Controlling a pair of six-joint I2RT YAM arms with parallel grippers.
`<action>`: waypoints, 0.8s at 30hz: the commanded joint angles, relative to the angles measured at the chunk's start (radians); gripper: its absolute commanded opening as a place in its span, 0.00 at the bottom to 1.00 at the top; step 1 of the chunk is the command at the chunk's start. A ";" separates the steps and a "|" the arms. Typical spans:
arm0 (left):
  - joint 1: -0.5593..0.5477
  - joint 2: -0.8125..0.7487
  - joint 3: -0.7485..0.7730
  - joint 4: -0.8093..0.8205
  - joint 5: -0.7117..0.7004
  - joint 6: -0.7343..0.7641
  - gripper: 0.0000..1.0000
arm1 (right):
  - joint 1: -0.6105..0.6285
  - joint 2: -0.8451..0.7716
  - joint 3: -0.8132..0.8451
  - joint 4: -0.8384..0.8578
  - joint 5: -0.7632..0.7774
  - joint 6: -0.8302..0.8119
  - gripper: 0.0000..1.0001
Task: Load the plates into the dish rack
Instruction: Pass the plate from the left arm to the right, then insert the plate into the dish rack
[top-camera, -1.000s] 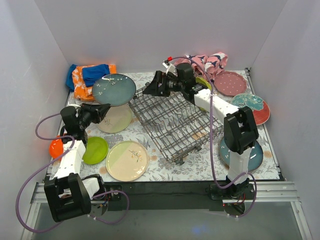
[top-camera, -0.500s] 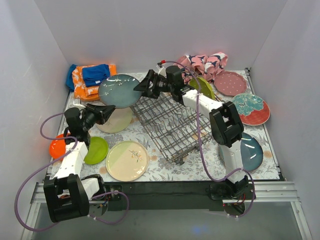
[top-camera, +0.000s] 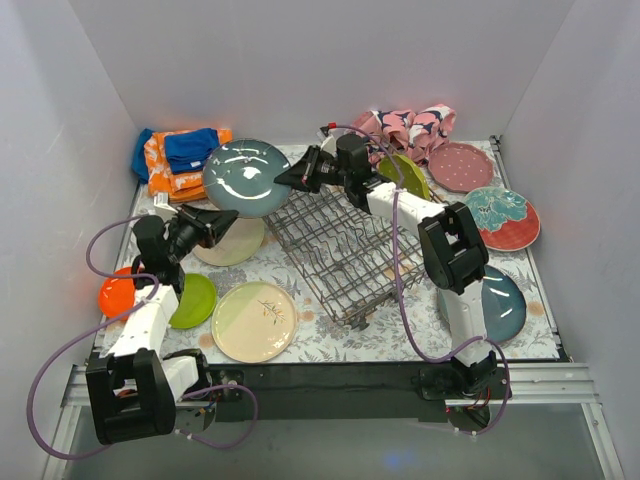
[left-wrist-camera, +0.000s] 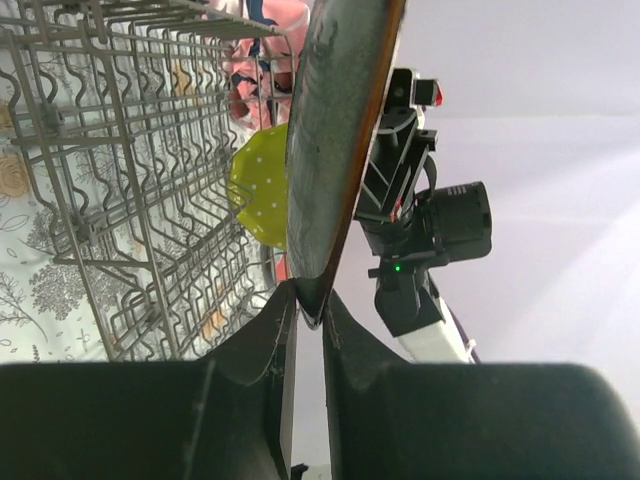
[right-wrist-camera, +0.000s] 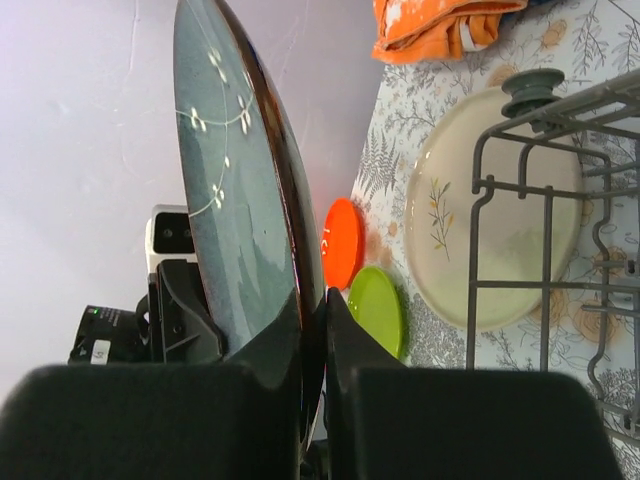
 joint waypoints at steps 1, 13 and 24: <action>-0.005 -0.039 -0.008 0.161 0.096 -0.254 0.08 | -0.021 -0.077 -0.008 0.134 -0.049 -0.007 0.01; -0.004 -0.177 0.134 -0.390 0.041 0.390 0.73 | -0.169 -0.292 0.058 -0.109 -0.031 -0.437 0.01; -0.005 -0.200 0.193 -0.662 -0.335 0.861 0.75 | -0.178 -0.615 0.027 -0.596 0.273 -1.123 0.01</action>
